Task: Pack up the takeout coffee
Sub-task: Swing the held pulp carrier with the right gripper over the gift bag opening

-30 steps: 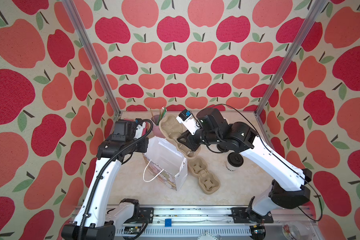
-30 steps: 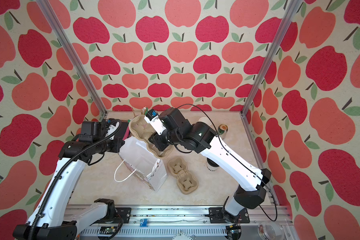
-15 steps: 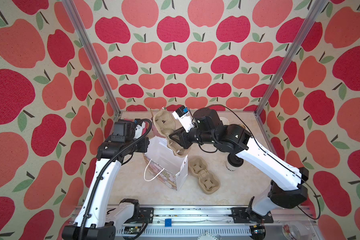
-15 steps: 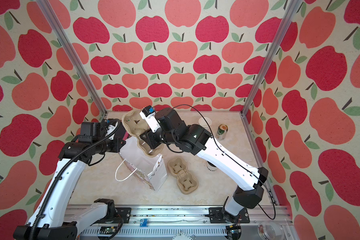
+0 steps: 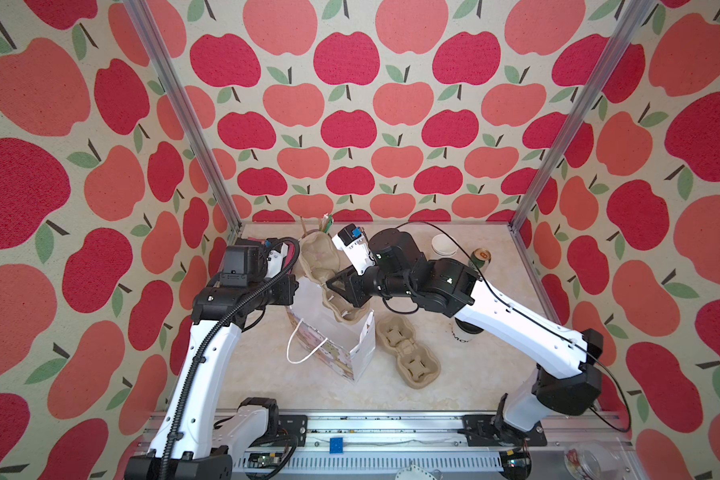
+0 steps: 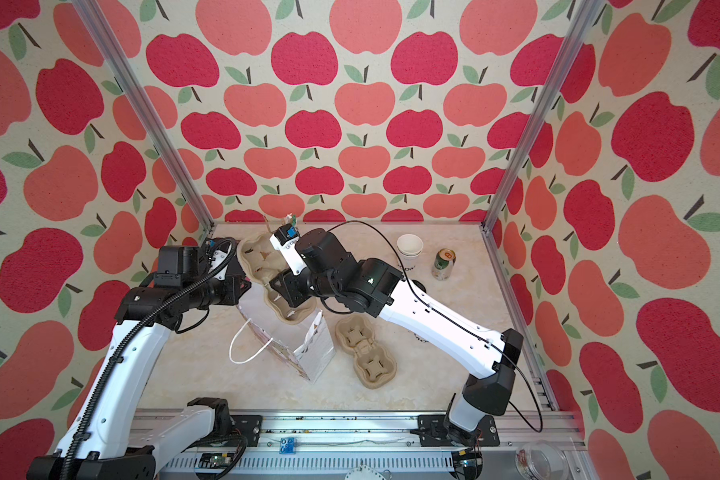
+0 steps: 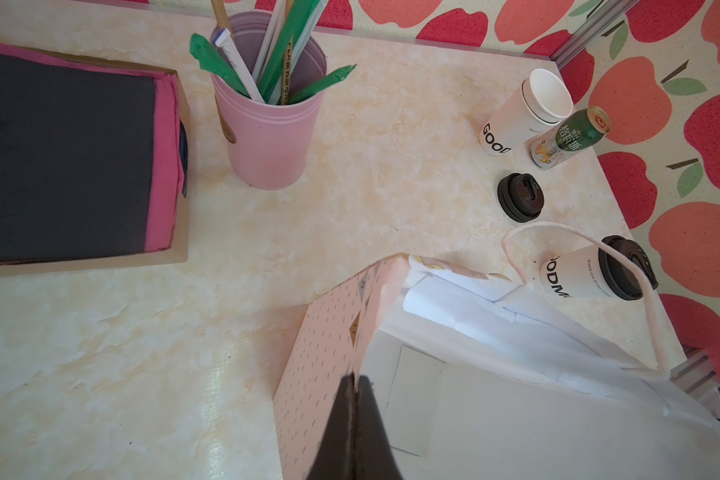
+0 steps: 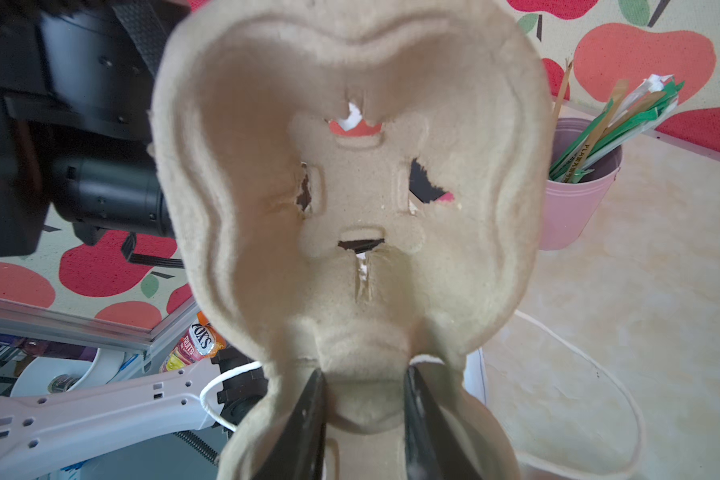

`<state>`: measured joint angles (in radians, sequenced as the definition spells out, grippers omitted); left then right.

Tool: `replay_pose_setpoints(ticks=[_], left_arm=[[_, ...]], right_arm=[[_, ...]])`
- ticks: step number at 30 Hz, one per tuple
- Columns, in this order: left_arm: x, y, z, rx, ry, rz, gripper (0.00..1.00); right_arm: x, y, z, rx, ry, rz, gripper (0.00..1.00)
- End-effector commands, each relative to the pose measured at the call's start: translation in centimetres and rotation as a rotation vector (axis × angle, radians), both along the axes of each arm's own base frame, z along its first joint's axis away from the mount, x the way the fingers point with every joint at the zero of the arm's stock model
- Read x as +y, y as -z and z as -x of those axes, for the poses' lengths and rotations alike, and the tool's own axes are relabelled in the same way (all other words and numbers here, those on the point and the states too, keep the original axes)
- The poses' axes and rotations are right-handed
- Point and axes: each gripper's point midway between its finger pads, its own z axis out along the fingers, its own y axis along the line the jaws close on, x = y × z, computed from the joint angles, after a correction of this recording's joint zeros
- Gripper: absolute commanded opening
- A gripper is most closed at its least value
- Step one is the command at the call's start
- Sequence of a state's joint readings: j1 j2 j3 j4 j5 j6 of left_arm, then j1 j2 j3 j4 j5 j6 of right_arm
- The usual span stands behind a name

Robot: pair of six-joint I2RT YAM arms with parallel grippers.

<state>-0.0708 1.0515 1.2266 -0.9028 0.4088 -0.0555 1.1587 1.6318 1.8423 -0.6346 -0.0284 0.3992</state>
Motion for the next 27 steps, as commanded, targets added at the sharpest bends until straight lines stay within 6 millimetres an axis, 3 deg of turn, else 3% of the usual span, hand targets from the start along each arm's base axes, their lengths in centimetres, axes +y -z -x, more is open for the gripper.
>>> replay_pose_setpoints(ticks=[1,10,27], left_arm=[[-0.1,-0.5,0.2,-0.024,0.002,0.027,0.0],[-0.2,-0.7,0.0,-0.032,0.001,0.047,0.0],[-0.5,-0.9,0.2,-0.051,0.015,0.065,0.0]], right_arm=[[0.2,-0.1,0.3,0.016,0.006,-0.033,0.26],[1.0,1.4,1.5,-0.002,-0.038,0.012,0.26],[0.4,4.3,0.0,-0.133,-0.057,0.177,0.26]])
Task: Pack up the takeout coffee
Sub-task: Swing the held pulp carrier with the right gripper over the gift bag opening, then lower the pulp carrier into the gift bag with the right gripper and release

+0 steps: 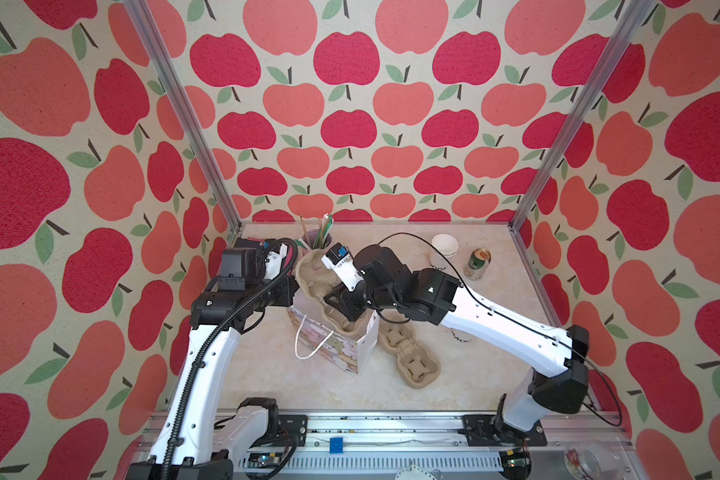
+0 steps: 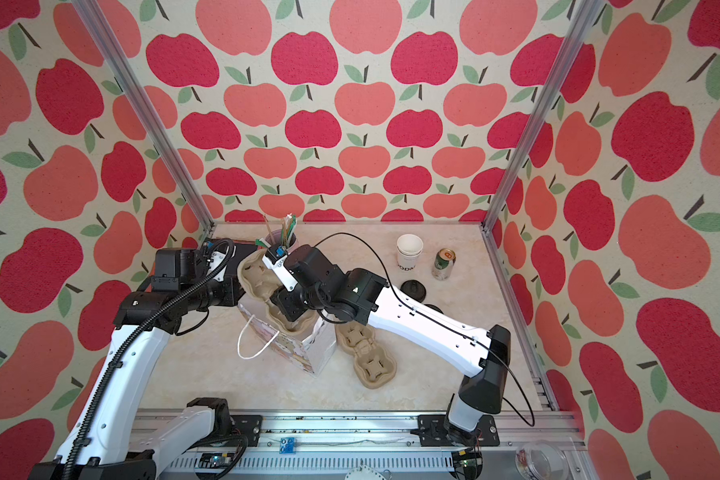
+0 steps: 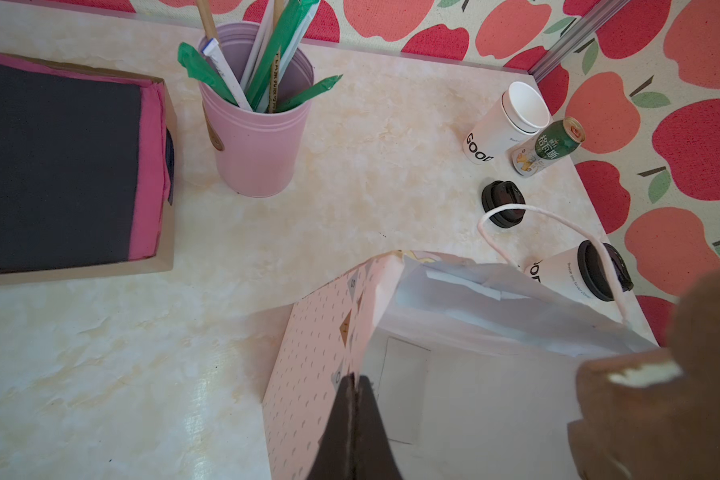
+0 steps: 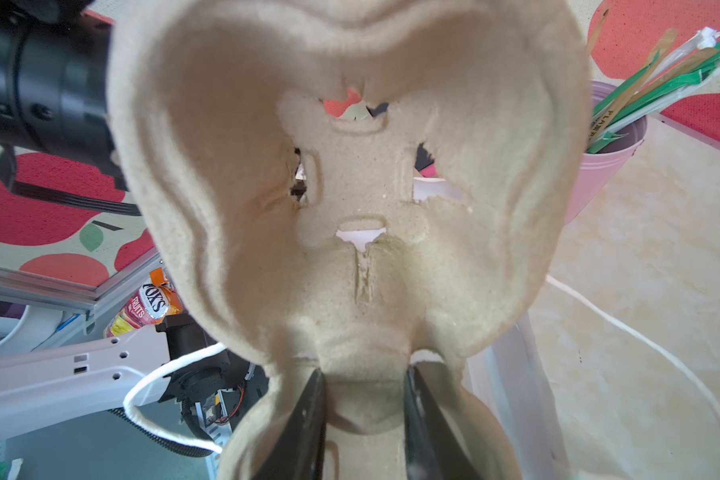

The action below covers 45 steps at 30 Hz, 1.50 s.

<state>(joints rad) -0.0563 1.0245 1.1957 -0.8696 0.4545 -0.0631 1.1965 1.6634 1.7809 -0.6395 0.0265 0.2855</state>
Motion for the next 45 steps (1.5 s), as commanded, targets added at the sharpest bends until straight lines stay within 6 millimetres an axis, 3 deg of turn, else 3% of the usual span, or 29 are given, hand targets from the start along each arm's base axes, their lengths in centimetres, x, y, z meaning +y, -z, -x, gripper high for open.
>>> replay_pose_setpoints(ticks=[1,26,45], left_arm=[[-0.2,-0.7,0.0,-0.028,0.002,0.026,0.0],[1.1,-0.9,-0.3,-0.047,-0.032,-0.035,0.0],[1.1,-1.0,-0.2,-0.057,-0.025,-0.042,0.0]], right_arm=[[-0.5,0.2,-0.7,-0.056,-0.01,0.057,0.26],[-3.1,5.1,-0.4,-0.078,-0.048,0.283,0.25],[-2.4,8.1,-0.5,-0.031,-0.08,0.437,0.25]])
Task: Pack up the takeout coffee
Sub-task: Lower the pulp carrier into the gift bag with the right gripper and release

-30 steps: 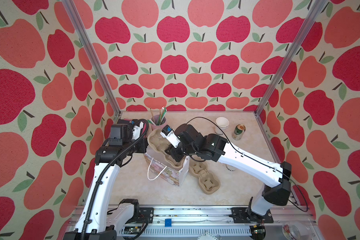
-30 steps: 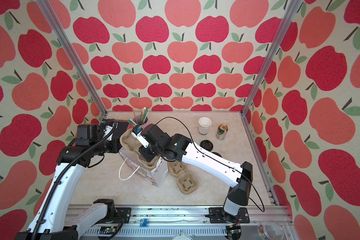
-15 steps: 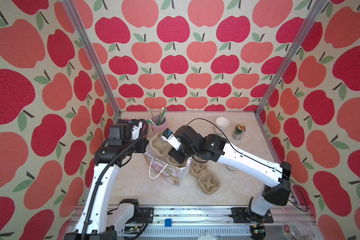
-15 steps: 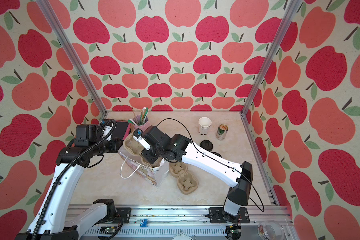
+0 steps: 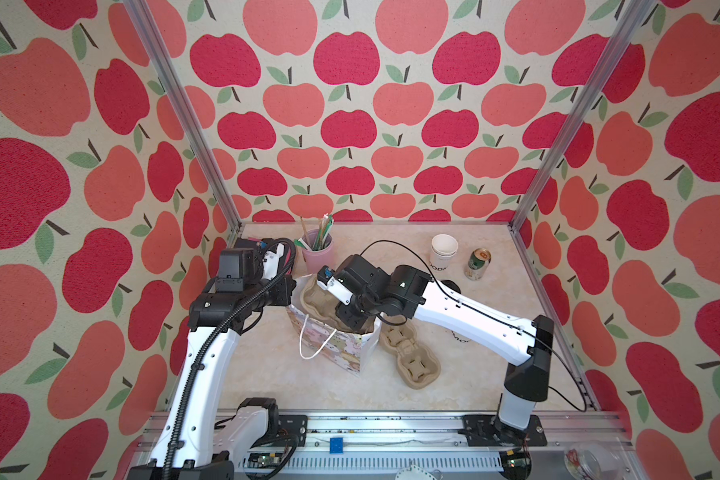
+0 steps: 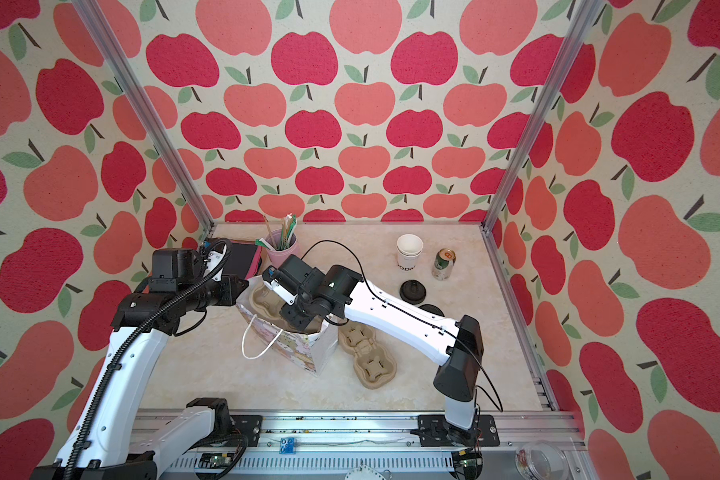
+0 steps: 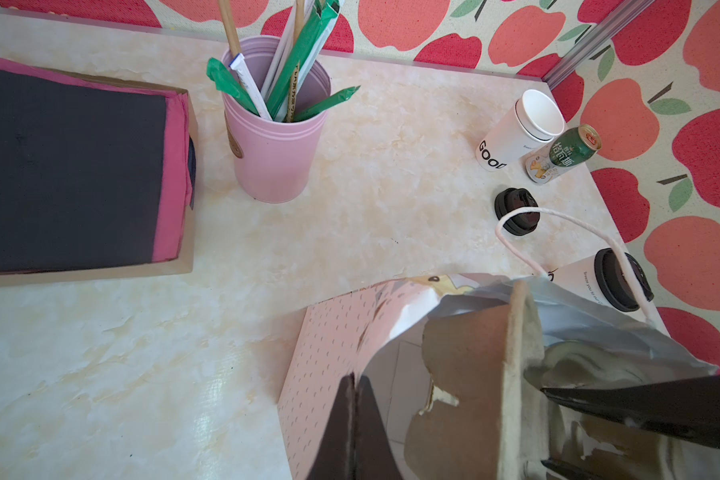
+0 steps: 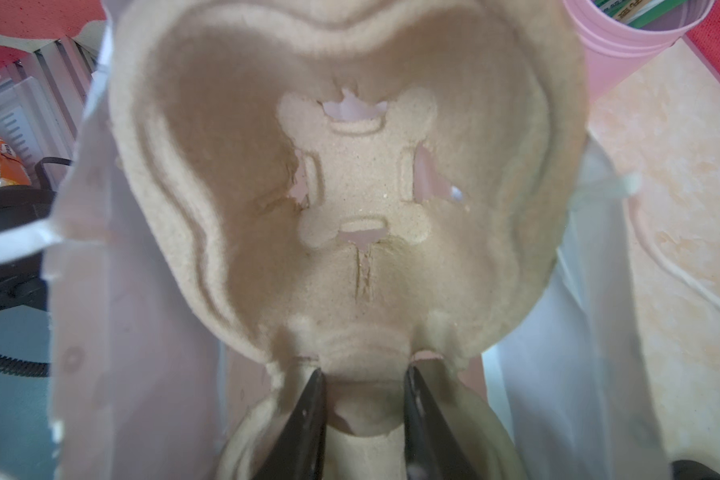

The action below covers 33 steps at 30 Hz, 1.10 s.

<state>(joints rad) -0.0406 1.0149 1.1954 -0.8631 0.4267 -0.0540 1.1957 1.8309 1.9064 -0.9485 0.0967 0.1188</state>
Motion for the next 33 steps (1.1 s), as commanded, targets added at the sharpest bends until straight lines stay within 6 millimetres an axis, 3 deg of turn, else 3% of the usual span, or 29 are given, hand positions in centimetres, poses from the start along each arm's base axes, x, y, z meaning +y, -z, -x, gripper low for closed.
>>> replay_pose_setpoints(ticks=[1,10,20,33], left_arm=[[0.3,-0.7,0.0,-0.036,0.005,-0.018,0.0],[0.2,-1.0,0.1,-0.046,0.01,-0.016,0.0],[0.1,-0.8,0.2,-0.042,0.013,-0.015,0.0],[0.0,-1.0,0.3,-0.053,0.022,-0.006,0.0]], right_arm=[[-0.6,0.3,0.1,0.002,-0.012,0.053,0.25],[-0.4,2.0,0.2,0.043,-0.018,0.125,0.25],[-0.1,2.5,0.1,0.052,-0.018,0.16,0.26],[0.4,5.1,0.0,0.105,-0.025,0.273,0.26]])
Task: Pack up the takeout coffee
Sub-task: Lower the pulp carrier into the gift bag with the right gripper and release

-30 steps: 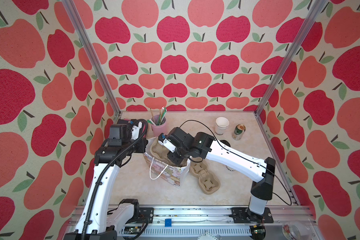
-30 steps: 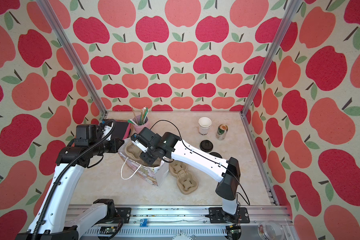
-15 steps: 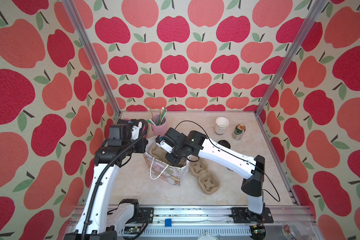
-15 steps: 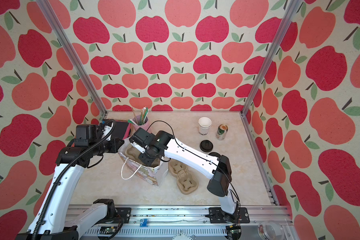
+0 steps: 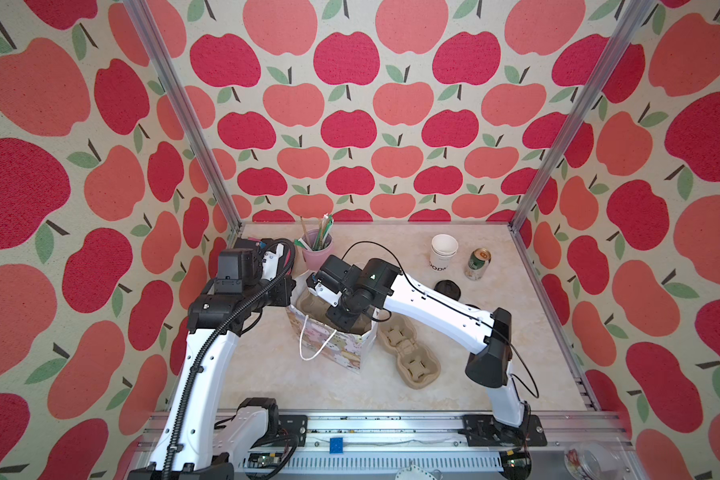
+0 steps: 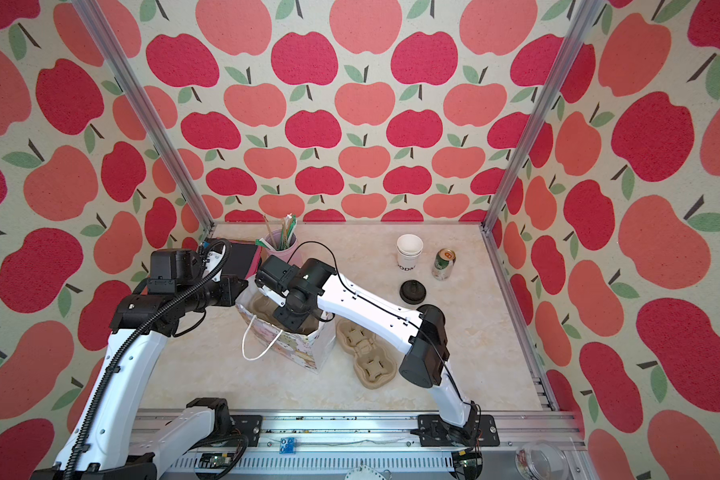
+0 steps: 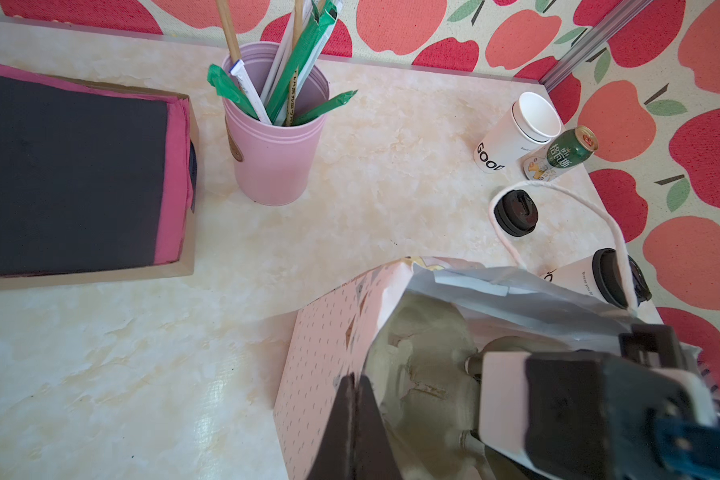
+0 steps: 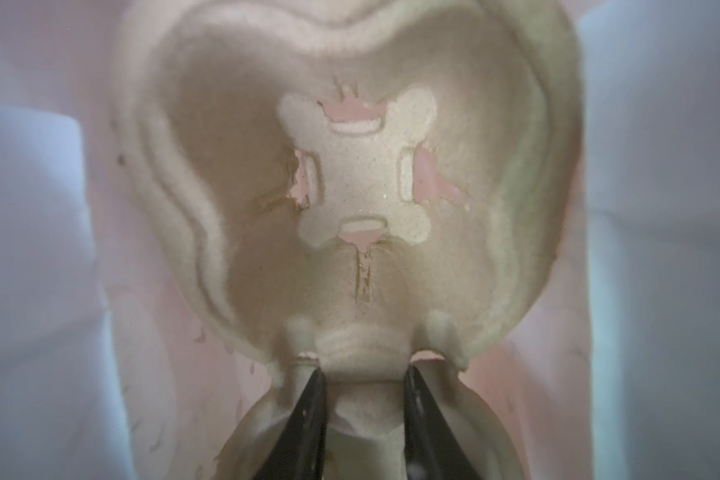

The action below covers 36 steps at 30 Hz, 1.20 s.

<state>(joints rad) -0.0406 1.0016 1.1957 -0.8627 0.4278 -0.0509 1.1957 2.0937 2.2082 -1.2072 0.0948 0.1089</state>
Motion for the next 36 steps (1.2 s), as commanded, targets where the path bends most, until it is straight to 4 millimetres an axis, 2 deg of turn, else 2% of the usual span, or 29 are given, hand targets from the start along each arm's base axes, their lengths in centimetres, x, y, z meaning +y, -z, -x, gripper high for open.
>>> replay_pose_setpoints(ticks=[1,16,36], left_arm=[[0.0,-0.6,0.1,-0.037,0.019,-0.007,0.0],[0.0,-0.5,0.2,-0.043,0.02,-0.011,0.0],[0.2,-0.5,0.4,-0.057,0.012,-0.017,0.0]], right_arm=[[-0.8,1.0,0.5,0.033,-0.017,0.071,0.26],[-0.1,4.7,1.0,0.098,-0.041,0.143,0.26],[0.2,10.8,2.0,0.21,-0.051,0.252,0.26]])
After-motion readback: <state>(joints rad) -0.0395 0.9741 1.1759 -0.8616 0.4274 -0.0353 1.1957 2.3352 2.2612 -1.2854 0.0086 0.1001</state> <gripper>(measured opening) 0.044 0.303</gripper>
